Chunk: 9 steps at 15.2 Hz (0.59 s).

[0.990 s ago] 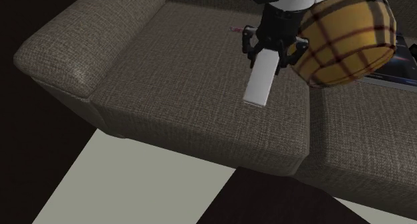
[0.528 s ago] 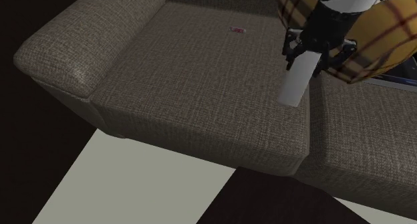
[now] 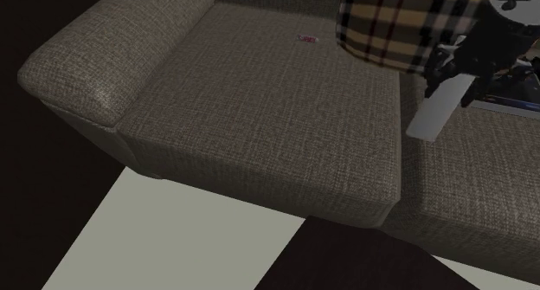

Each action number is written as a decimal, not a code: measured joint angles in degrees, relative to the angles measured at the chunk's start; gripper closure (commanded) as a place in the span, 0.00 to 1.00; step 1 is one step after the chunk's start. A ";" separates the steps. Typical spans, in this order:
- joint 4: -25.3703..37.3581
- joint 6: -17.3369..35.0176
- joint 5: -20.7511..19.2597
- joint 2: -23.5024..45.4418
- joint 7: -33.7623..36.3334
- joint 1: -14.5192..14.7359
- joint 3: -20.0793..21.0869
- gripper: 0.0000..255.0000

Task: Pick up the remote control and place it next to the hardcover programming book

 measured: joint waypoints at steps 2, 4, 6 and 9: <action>0.93 -0.10 -0.55 0.61 -2.94 -1.09 -2.13 1.00; 2.25 -0.29 -0.94 1.52 -5.96 -2.07 -4.26 1.00; 4.05 -0.49 -1.12 2.87 -9.37 -3.04 -6.65 1.00; 6.36 0.04 -0.81 5.47 -14.09 -4.13 -9.97 1.00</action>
